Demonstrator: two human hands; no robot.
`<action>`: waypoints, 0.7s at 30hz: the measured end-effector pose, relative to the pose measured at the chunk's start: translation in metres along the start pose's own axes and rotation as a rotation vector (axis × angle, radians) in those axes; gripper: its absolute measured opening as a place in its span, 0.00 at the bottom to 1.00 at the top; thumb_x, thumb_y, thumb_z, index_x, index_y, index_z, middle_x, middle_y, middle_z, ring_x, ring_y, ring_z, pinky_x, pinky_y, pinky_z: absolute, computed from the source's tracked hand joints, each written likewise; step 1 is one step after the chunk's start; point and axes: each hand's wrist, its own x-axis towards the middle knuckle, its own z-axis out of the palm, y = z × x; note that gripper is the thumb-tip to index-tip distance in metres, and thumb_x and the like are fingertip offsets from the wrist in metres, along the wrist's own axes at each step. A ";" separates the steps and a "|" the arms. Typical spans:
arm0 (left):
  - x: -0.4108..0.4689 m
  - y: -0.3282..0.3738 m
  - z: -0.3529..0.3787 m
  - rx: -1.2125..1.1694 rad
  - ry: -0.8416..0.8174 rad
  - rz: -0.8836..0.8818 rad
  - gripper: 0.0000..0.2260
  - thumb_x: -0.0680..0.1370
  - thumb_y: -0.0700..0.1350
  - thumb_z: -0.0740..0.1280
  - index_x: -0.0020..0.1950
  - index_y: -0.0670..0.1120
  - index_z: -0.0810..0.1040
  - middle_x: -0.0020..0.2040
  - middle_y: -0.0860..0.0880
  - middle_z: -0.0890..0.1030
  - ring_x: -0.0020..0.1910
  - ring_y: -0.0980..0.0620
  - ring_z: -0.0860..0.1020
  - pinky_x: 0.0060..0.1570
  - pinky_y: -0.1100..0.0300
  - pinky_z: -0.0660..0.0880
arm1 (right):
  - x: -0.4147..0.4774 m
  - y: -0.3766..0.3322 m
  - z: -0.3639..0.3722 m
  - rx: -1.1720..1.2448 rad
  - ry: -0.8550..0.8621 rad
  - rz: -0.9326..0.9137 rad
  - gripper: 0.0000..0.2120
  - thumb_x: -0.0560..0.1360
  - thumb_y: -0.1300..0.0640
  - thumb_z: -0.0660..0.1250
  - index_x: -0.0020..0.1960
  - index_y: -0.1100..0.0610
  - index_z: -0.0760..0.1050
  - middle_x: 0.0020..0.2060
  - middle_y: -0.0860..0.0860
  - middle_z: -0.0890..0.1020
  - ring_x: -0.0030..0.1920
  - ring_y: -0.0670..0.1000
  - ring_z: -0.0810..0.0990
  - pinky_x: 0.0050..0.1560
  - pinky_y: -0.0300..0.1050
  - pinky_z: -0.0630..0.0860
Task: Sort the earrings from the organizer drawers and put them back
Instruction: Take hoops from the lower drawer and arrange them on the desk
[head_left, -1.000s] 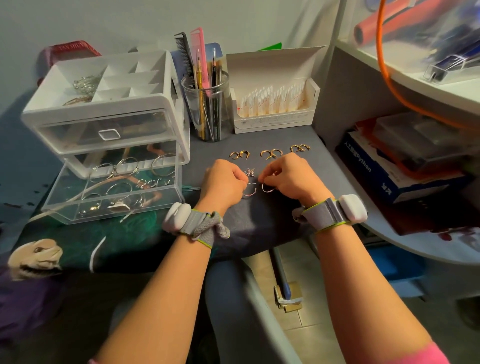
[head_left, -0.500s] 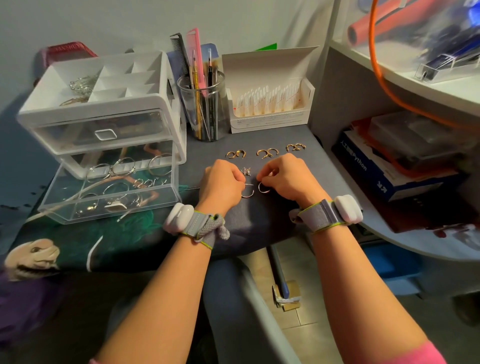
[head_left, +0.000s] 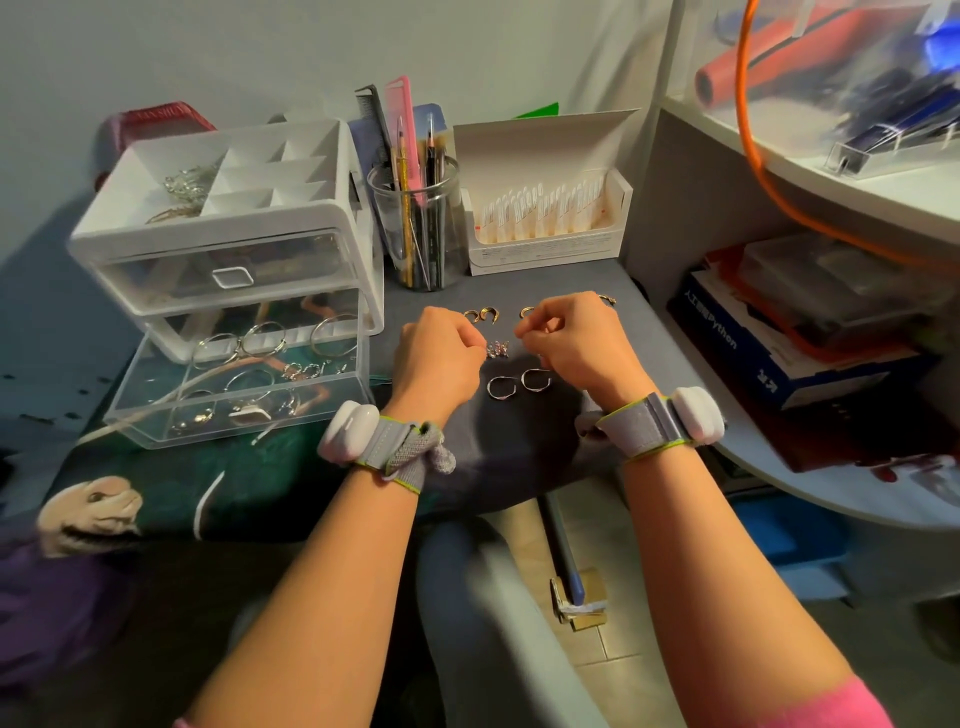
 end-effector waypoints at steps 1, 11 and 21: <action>-0.001 0.001 -0.004 -0.004 0.013 0.005 0.12 0.71 0.36 0.67 0.30 0.50 0.77 0.36 0.42 0.83 0.40 0.37 0.83 0.42 0.44 0.82 | 0.000 -0.004 0.001 0.019 0.003 -0.014 0.08 0.72 0.64 0.67 0.40 0.52 0.81 0.29 0.46 0.76 0.34 0.50 0.77 0.42 0.44 0.75; -0.012 0.005 -0.054 -0.013 0.141 0.057 0.12 0.73 0.38 0.66 0.31 0.50 0.76 0.32 0.51 0.79 0.39 0.43 0.83 0.43 0.51 0.81 | -0.009 -0.049 0.016 0.072 -0.016 -0.119 0.07 0.72 0.63 0.68 0.40 0.53 0.81 0.31 0.52 0.78 0.34 0.52 0.79 0.32 0.38 0.74; -0.019 -0.023 -0.116 0.016 0.267 0.022 0.07 0.73 0.40 0.67 0.37 0.48 0.81 0.37 0.48 0.83 0.39 0.44 0.81 0.44 0.50 0.80 | -0.012 -0.102 0.060 0.090 -0.076 -0.218 0.06 0.72 0.61 0.68 0.39 0.52 0.81 0.32 0.49 0.81 0.37 0.52 0.80 0.38 0.45 0.76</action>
